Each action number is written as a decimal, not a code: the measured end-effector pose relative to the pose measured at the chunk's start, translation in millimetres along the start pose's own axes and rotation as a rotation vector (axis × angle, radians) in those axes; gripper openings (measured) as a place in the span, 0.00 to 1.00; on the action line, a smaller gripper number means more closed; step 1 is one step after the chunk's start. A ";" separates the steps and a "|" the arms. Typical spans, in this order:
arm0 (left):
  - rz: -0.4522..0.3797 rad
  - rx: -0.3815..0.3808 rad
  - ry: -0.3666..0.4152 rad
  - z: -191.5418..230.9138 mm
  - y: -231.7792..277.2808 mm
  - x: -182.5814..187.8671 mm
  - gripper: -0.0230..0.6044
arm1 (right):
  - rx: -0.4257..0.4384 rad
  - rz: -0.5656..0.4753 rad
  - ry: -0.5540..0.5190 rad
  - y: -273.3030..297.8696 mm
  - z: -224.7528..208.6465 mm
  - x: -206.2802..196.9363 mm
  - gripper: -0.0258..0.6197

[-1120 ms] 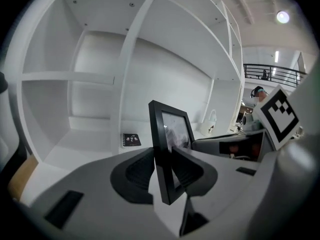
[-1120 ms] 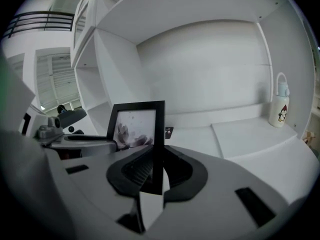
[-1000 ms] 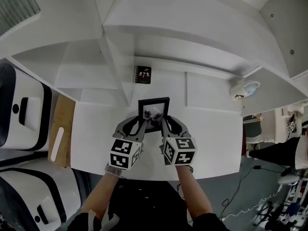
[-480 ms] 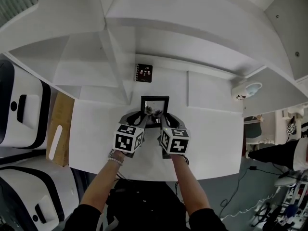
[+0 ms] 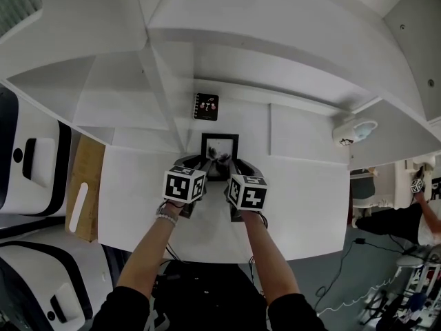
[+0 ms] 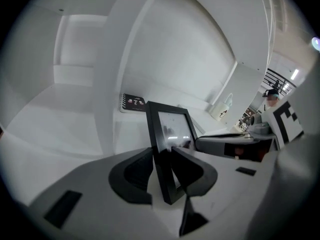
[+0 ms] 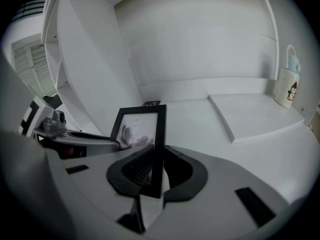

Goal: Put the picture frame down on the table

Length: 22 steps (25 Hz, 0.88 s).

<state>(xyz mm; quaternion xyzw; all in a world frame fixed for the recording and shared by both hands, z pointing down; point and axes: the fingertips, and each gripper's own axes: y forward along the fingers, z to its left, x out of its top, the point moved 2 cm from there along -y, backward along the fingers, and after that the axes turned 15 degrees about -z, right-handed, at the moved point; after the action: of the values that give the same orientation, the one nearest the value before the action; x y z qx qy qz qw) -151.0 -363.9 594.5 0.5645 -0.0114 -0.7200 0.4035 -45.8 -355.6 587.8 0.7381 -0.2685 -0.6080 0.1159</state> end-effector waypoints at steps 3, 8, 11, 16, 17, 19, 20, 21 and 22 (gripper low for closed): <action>0.015 -0.017 -0.034 3.8 6.9 0.2 0.20 | -0.002 0.018 0.017 6.4 -3.3 -1.0 0.14; 0.044 -0.005 -0.099 12.0 17.2 -4.7 0.21 | -0.004 0.050 0.046 16.3 -8.1 -5.4 0.14; 0.092 0.030 -0.029 16.1 21.8 -8.1 0.21 | -0.010 0.067 0.037 20.5 -8.5 -9.3 0.14; 0.110 0.038 0.025 14.5 23.8 -8.9 0.21 | -0.022 0.050 0.051 22.0 -8.9 -11.6 0.14; 0.108 0.039 0.027 14.4 23.9 -9.2 0.21 | -0.023 0.044 0.054 22.5 -8.8 -12.0 0.14; 0.108 0.039 0.042 13.5 24.3 -9.8 0.22 | -0.023 0.040 0.061 23.7 -8.9 -14.2 0.14; 0.111 0.039 0.058 12.9 24.3 -9.9 0.23 | -0.020 0.040 0.068 23.9 -9.1 -15.5 0.15; 0.114 0.039 0.079 12.1 24.4 -9.9 0.24 | -0.017 0.038 0.077 23.7 -9.5 -16.4 0.15; 0.117 0.038 0.097 11.4 24.4 -9.8 0.25 | -0.011 0.035 0.085 23.4 -10.0 -16.7 0.15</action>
<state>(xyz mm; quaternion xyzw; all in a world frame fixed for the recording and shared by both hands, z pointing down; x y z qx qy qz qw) -146.2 -379.6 617.9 0.6047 -0.0385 -0.6667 0.4341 -44.2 -367.6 615.7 0.7577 -0.2728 -0.5756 0.1419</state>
